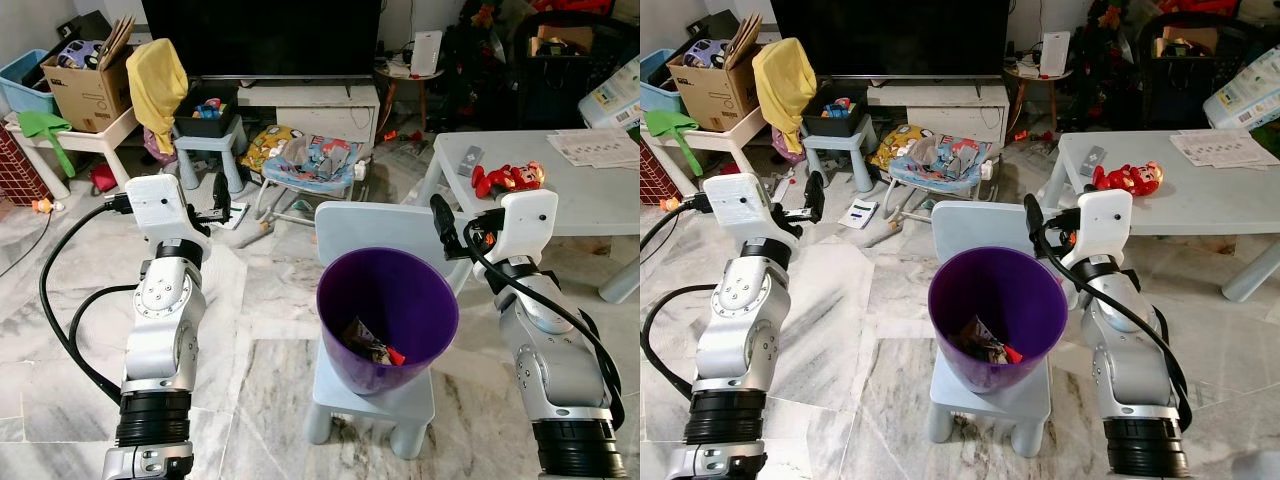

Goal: Picking trash to rubbish bin

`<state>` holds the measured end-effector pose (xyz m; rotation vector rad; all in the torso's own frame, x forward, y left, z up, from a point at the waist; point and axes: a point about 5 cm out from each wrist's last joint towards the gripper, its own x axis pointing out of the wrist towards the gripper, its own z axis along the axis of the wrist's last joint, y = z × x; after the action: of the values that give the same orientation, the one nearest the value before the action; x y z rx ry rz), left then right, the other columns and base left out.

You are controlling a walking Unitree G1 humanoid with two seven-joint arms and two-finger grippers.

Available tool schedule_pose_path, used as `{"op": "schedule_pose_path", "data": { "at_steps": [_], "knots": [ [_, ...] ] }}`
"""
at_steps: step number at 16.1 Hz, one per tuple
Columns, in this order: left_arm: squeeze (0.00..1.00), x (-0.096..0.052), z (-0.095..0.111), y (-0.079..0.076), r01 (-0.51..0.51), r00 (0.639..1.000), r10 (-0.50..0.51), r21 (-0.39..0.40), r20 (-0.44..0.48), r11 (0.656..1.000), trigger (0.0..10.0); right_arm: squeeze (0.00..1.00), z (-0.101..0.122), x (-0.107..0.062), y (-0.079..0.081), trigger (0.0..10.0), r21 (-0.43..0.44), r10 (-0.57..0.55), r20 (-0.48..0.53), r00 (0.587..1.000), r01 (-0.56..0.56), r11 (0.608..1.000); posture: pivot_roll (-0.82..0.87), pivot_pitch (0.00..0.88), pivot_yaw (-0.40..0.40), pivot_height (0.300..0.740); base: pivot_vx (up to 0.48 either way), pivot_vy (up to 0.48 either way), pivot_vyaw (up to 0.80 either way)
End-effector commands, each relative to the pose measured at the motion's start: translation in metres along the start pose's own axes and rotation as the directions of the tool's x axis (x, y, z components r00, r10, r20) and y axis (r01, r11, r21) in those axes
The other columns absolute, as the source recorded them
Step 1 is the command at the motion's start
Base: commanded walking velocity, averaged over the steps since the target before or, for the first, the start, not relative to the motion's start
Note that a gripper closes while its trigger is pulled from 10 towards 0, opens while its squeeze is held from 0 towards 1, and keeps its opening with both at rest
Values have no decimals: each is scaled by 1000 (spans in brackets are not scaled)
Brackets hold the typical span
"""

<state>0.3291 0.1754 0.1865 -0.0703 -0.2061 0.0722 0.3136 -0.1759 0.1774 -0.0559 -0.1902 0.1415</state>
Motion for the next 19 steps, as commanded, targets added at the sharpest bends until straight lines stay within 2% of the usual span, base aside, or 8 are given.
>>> {"op": "schedule_pose_path", "data": {
  "at_steps": [1, 3, 8, 19],
  "knots": [
    [0, 1, 0, -2, 13, 1000, -13, 6, -7, 1000, 10000, 0, 6, -1, -1, 10000, 0, -6, 24, 1000, 6, 1000, -6, 50, 3, 740, 0, 0, 0],
    [0, 0, 0, -3, 11, 1000, -11, -19, -5, 1000, 10000, 0, 5, -2, -1, 10000, -1, -7, 20, 1000, 7, 1000, -7, 53, 3, 740, 0, 0, 0],
    [0, 0, -1, -2, 9, 1000, -9, -23, -12, 1000, 10000, 0, 4, -2, -2, 10000, -1, -9, 16, 1000, 9, 1000, -8, 53, 3, 740, 0, 0, 0],
    [0, 0, -3, -3, 21, 1000, -21, -30, -22, 999, 10000, 0, 4, -1, -3, 10000, -4, -12, 15, 1000, 12, 1000, -7, 52, 1, 740, 0, 474, 0]
  ]
}}
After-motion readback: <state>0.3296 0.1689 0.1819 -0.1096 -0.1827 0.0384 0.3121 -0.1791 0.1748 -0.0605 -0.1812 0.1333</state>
